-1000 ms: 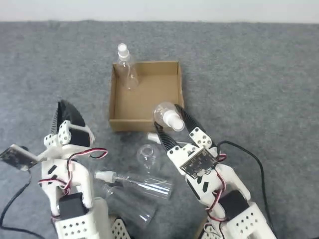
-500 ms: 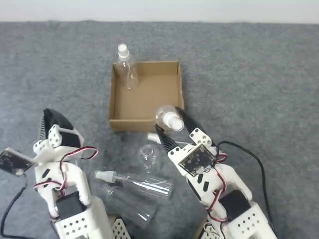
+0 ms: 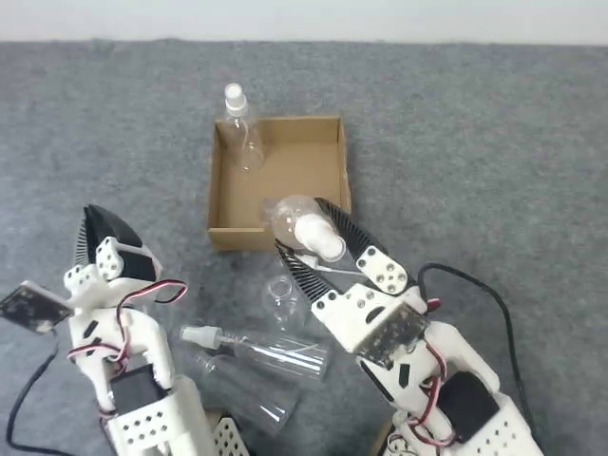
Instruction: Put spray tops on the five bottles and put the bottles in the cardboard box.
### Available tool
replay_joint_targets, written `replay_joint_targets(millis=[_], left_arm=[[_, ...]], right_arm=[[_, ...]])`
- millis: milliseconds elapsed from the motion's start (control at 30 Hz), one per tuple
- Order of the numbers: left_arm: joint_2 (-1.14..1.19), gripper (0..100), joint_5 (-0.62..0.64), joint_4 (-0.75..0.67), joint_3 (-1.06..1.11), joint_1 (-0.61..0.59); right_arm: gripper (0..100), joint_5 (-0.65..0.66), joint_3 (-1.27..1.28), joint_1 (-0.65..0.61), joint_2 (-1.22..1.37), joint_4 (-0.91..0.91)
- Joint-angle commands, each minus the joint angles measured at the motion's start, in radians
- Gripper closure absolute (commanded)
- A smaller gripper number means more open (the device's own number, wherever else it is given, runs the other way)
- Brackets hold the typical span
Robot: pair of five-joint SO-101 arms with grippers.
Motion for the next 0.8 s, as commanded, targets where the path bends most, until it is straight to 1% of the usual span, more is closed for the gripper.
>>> replay_joint_targets(millis=[0,133,333,567,767], left_arm=[[-0.014,98,-0.012,-0.04,-0.012,-0.003],[-0.014,98,-0.012,-0.04,-0.012,-0.005],[-0.014,98,-0.012,-0.04,-0.012,-0.006],[-0.011,98,-0.012,-0.04,-0.012,-0.008],[-0.009,98,-0.012,-0.04,-0.012,-0.006]], right_arm=[[98.6,0.015,-0.155,-0.012,0.143,0.001],[98.6,0.014,-0.241,-0.01,0.308,-0.001],[98.6,0.006,-0.339,-0.013,0.483,-0.01],[98.6,0.006,-0.413,-0.008,0.688,-0.147],[98.6,0.005,-0.497,-0.008,0.854,-0.163]])
